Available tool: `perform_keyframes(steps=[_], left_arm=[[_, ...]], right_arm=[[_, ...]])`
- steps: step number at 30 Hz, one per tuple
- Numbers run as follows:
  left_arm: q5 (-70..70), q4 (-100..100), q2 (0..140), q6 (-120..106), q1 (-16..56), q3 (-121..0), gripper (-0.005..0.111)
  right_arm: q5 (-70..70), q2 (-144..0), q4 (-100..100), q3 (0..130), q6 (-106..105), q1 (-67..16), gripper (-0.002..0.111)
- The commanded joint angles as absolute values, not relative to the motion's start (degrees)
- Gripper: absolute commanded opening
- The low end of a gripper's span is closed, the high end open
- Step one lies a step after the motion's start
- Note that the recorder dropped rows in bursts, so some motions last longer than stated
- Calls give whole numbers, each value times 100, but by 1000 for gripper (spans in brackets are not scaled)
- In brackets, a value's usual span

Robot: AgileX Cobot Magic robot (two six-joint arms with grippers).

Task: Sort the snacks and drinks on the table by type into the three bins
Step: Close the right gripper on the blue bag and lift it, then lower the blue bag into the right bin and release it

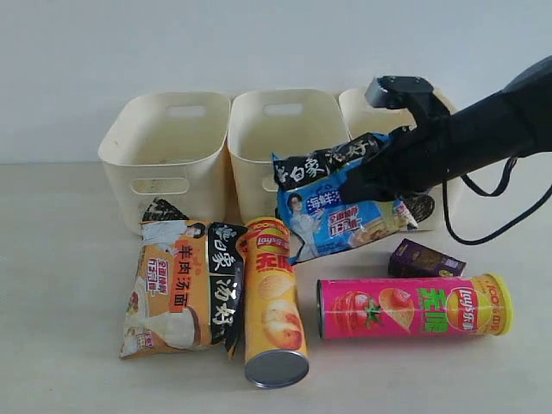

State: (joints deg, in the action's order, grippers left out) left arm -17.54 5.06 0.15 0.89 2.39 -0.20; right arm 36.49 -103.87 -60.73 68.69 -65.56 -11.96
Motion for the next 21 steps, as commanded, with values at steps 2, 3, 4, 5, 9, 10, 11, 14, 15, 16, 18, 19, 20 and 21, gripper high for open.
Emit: perform_keyframes(steps=[2, 3, 4, 5, 9, 10, 11, 14, 15, 16, 18, 19, 20, 21], left_arm=[[-1679, 512, 0, 143, 225, 0, 4], [-1679, 512, 0, 143, 225, 0, 4], [-1679, 512, 0, 143, 225, 0, 4], [-1679, 512, 0, 143, 225, 0, 4], [-1679, 512, 0, 143, 225, 0, 4], [-1679, 512, 0, 143, 225, 0, 4], [-1679, 512, 0, 143, 225, 0, 4], [-1679, 512, 0, 143, 225, 0, 4], [-1679, 512, 0, 143, 225, 0, 4], [-1679, 512, 0, 143, 225, 0, 4], [-1679, 512, 0, 143, 225, 0, 4], [-1679, 512, 0, 143, 225, 0, 4], [-1679, 512, 0, 143, 225, 0, 4], [-1679, 512, 0, 143, 225, 0, 4]], right_arm=[[3835, -9848, -6072, 6874, -6632, -1199, 0], [3769, -9752, -6072, 6886, -6632, -1199, 0], [3714, -9663, -6072, 6912, -6632, -1188, 0], [3673, -9595, -6072, 6963, -6574, -1187, 0], [3483, -9511, -6045, 7319, -6263, -1187, 0], [3467, -9535, -5968, 7458, -6149, -1176, 0], [3467, -9558, -5934, 7579, -6058, -1148, 0], [3478, -9670, -5922, 7996, -5781, -953, 0], [3467, -9712, -5922, 8102, -5698, -857, 0], [3456, -9725, -5922, 8206, -5648, -765, 0], [3372, -9804, -5922, 8361, -5596, -594, 0], [3319, -9848, -5922, 8412, -5596, -523, 0], [3260, -9877, -5906, 8465, -5596, -472, 0], [3216, -9941, -5894, 8532, -5596, -410, 0]])
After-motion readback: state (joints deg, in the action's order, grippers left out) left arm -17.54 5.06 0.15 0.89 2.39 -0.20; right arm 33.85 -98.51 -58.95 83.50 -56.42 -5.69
